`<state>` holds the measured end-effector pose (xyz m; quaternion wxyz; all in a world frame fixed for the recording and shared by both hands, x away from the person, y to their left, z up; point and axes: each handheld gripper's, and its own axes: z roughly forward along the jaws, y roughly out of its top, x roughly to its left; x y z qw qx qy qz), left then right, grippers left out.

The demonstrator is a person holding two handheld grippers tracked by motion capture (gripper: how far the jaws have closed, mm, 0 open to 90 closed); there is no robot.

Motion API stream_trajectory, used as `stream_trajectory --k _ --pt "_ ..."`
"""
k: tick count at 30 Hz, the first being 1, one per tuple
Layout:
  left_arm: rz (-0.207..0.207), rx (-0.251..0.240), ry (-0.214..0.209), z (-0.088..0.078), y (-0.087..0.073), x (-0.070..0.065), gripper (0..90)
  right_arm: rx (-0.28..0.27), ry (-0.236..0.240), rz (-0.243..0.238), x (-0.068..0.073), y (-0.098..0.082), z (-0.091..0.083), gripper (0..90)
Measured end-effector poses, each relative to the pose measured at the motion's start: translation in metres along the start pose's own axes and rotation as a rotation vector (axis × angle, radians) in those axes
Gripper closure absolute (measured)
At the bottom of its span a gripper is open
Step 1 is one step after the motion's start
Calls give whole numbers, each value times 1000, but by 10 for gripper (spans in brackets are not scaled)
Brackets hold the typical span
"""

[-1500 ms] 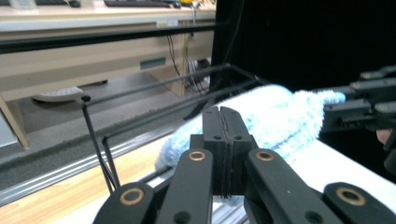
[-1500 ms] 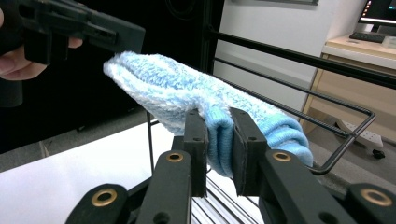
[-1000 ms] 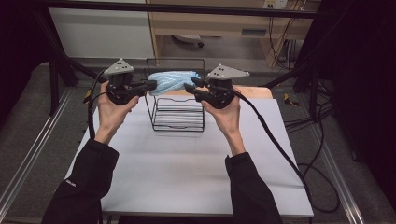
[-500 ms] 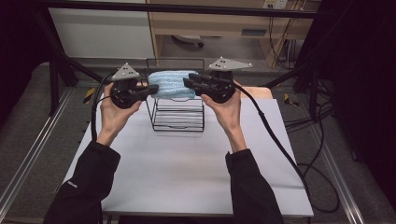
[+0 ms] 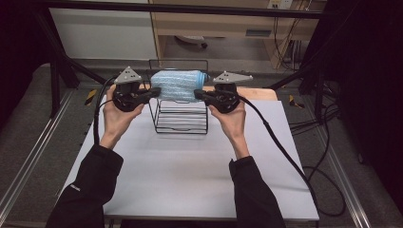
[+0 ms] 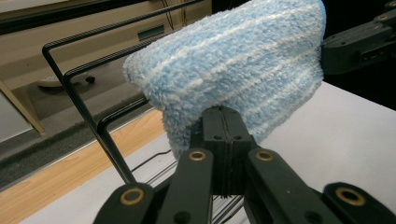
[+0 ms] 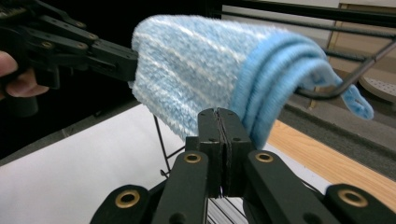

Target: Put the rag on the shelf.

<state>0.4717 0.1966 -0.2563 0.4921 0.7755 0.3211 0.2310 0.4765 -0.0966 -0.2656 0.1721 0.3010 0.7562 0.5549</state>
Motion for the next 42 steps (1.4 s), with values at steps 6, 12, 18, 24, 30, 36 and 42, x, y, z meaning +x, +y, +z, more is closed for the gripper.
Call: stream_trajectory --k 6,12,18,24,30,36,42 --pt "-3 -1 11 5 -1 1 900 9 -30 -12 -5 -8 8 895" --pt "-4 -3 15 7 -1 2 900 11 -42 -14 -8 -9 13 878" --pt "-5 -13 12 0 0 0 871 -4 -30 -30 -1 -7 5 819" --pt "-9 -30 7 -7 3 -3 812 -30 -24 -25 1 -1 -8 736" --pt "-19 -38 12 -12 7 -3 762 -42 -34 -25 1 4 -17 677" --pt "-23 -41 28 -18 9 -3 668 -56 -37 -16 1 9 -24 599" --pt "-27 -40 59 -27 10 -1 572 -62 -38 -11 2 11 -31 503"
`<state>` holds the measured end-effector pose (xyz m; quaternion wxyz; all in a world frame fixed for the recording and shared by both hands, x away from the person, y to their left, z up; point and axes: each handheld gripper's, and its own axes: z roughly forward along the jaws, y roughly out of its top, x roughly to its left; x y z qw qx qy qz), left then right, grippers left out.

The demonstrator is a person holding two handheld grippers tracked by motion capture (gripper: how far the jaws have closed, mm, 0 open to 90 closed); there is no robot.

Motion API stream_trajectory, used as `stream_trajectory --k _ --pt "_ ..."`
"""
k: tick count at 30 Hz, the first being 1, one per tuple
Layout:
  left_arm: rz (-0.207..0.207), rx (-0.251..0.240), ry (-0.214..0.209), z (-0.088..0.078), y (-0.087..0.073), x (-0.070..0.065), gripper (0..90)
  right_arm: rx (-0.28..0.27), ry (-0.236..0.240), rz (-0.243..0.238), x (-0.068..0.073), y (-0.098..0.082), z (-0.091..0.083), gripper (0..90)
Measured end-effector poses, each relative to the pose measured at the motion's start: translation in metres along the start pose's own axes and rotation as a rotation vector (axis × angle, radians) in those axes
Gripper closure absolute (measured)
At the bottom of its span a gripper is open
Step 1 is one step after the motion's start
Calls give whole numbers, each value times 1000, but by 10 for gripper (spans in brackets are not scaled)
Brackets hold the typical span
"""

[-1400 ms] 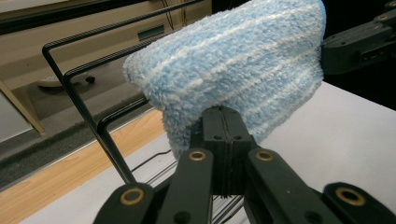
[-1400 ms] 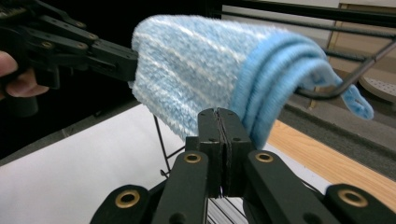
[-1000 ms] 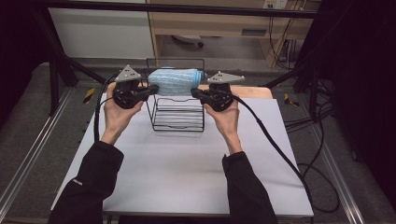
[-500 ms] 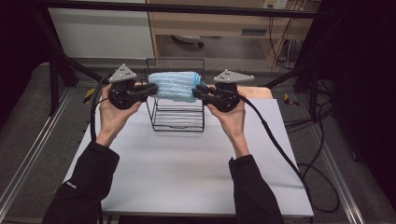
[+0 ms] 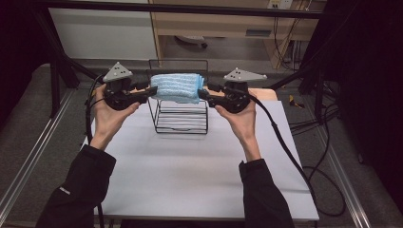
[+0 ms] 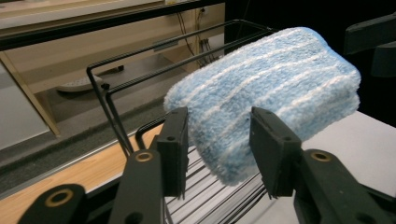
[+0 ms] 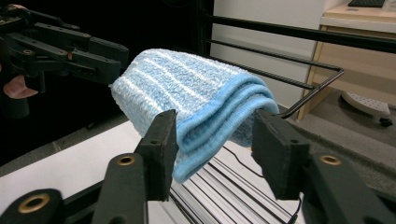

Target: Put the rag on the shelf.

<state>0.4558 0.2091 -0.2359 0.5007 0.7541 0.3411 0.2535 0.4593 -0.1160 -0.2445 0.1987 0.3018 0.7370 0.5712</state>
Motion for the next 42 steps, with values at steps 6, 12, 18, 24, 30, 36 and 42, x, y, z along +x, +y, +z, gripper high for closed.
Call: stream_trajectory --k 6,12,18,24,30,36,42 --pt "4 9 13 -7 0 2 513 1 -9 0 -1 1 -5 432" --pt "5 37 19 -14 -7 3 439 14 -22 -10 0 -1 -12 316" --pt "16 53 27 -20 -17 2 373 34 -41 -9 -2 -9 -20 216" --pt "29 84 31 -25 -29 0 301 52 -49 -7 -5 -20 -29 138" --pt "32 124 40 -28 -46 -1 218 84 -61 1 -11 -37 -39 101" --pt "9 143 44 -31 -64 1 157 109 -76 12 -16 -54 -52 58" --pt "2 145 41 -34 -84 0 105 137 -95 35 -23 -74 -63 17"
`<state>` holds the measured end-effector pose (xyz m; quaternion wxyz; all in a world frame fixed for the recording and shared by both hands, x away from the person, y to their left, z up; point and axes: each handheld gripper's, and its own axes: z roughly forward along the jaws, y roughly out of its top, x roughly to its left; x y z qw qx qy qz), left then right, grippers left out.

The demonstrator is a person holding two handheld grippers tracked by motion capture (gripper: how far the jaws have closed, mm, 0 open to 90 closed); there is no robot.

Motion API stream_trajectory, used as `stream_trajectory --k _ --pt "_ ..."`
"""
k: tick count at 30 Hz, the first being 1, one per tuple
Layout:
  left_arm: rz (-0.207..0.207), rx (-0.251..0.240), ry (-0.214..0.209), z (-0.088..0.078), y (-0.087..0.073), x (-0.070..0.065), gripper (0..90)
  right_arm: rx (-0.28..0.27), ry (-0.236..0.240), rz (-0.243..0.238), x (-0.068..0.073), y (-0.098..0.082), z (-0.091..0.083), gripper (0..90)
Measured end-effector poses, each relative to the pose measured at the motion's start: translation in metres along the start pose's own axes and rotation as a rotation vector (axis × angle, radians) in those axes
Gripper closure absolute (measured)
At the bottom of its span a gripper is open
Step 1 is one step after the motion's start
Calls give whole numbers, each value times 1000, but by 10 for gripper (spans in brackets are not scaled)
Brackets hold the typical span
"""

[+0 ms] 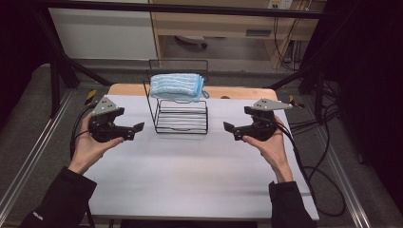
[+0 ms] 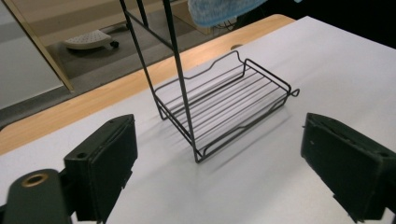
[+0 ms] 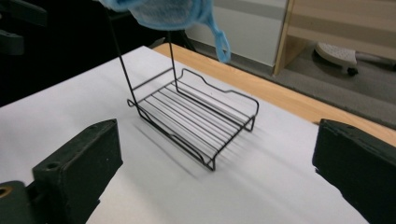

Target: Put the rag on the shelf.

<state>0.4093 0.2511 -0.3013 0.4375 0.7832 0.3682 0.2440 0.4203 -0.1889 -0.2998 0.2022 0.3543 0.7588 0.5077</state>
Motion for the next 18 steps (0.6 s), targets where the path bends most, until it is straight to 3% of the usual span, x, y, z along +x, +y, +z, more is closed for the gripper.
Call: stream_trajectory --k 12,18 --pt "-28 -5 -25 6 -44 -3 65 35 -19 53 -16 -50 -16 6" --pt "-35 9 -34 15 -68 -5 65 49 -2 68 -20 -74 -21 6"
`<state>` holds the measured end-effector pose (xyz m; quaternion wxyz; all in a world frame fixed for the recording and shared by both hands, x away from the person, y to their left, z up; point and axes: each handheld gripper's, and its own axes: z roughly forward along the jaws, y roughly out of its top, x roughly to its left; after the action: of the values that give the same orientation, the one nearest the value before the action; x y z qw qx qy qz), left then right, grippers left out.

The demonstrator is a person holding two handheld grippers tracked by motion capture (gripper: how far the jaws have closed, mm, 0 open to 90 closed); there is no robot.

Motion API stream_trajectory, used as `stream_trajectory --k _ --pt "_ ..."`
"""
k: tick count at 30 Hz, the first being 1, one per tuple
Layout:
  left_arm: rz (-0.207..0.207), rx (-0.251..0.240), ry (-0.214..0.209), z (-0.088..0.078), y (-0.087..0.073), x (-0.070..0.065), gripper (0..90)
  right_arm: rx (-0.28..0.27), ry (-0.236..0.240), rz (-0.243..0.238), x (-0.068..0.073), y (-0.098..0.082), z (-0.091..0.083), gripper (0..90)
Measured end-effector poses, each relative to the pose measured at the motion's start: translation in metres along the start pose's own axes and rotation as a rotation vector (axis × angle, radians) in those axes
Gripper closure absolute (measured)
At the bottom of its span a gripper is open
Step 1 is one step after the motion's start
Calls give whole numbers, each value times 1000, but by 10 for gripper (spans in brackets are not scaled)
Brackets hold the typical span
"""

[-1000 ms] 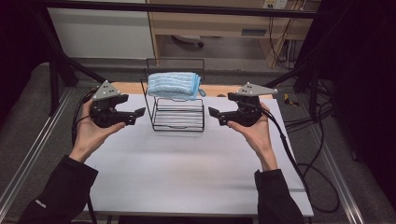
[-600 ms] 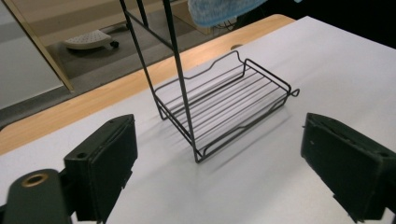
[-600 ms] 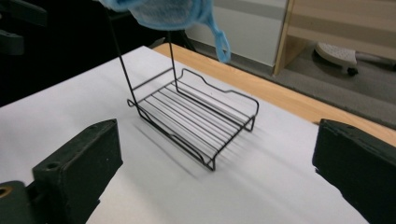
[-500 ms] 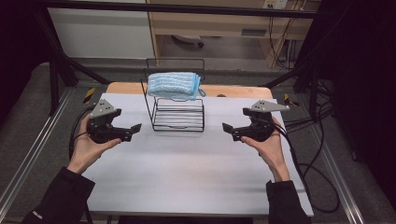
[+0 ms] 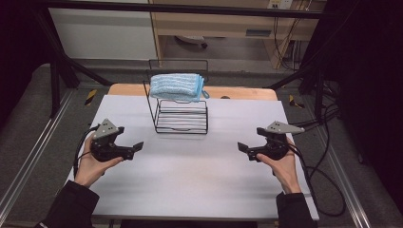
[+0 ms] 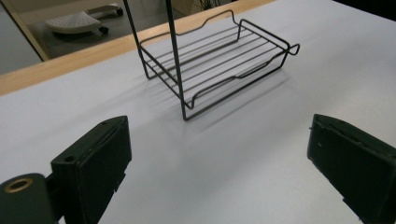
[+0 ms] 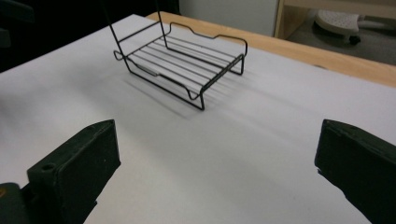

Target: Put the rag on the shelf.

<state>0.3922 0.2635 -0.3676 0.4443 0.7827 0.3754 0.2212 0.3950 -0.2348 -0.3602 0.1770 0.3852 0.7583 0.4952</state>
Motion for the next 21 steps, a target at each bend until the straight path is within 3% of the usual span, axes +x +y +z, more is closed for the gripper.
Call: stream_trajectory --k 14,21 --pt "-18 52 -16 12 -49 -1 66 59 5 19 -11 -58 -5 7" --pt "-12 74 -16 13 -63 -1 66 85 12 41 -16 -80 -9 7"
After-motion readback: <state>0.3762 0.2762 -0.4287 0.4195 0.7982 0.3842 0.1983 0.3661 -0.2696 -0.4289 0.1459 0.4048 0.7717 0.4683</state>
